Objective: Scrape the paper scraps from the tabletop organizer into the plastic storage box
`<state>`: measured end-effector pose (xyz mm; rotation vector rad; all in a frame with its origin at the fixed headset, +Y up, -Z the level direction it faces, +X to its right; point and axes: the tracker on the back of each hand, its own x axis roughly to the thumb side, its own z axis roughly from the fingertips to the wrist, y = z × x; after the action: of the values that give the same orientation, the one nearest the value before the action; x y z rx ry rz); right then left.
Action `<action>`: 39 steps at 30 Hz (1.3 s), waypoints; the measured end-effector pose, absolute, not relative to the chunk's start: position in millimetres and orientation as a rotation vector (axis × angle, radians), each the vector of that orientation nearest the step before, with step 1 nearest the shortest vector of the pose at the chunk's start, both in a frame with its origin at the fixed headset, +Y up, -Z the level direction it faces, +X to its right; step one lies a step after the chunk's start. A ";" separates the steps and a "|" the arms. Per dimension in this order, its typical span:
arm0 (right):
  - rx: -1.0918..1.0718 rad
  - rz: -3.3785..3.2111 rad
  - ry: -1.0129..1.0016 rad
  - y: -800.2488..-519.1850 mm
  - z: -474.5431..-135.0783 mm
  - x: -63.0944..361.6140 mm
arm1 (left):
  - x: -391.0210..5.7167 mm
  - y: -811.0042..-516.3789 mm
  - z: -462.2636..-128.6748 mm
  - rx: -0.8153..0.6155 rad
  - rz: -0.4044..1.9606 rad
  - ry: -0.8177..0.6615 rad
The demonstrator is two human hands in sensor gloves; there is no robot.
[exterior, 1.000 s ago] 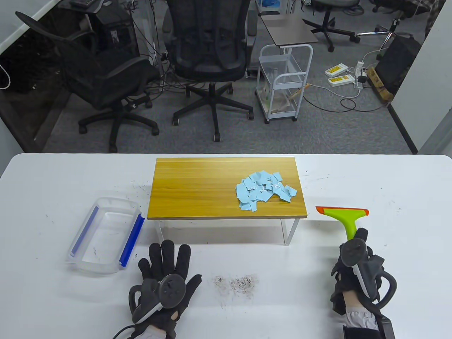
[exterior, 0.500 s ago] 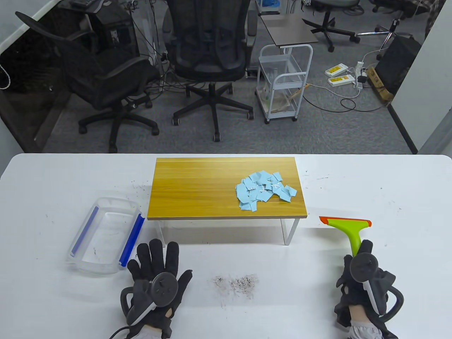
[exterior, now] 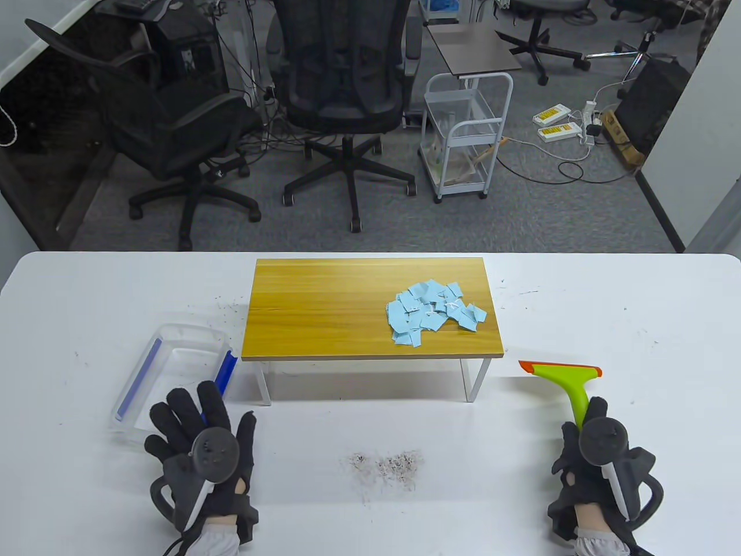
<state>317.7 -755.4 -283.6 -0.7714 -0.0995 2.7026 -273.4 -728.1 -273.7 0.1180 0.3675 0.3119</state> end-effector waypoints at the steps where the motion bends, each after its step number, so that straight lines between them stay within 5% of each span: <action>1: -0.775 2.693 -0.098 -755.8 -283.5 319.2 | -284.7 -724.1 -277.1 0.113 0.312 0.426; 9: -0.806 2.638 -0.101 -754.6 -281.3 329.5 | -344.4 -716.2 -300.2 -0.042 0.371 0.777; 19: -0.811 2.625 -0.096 -753.5 -280.0 331.1 | -362.7 -756.0 -315.5 -0.113 0.581 0.931; 32: -0.809 2.622 -0.076 -753.5 -280.2 332.1 | -364.6 -766.9 -303.0 0.391 0.789 0.828; 39: -0.808 2.616 -0.072 -754.0 -280.4 332.9 | -377.8 -734.9 -291.2 0.564 0.829 0.790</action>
<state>332.9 -754.0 -280.4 -0.8078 -0.0717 2.6164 -377.8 -734.9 -291.2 0.5637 0.7899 0.8295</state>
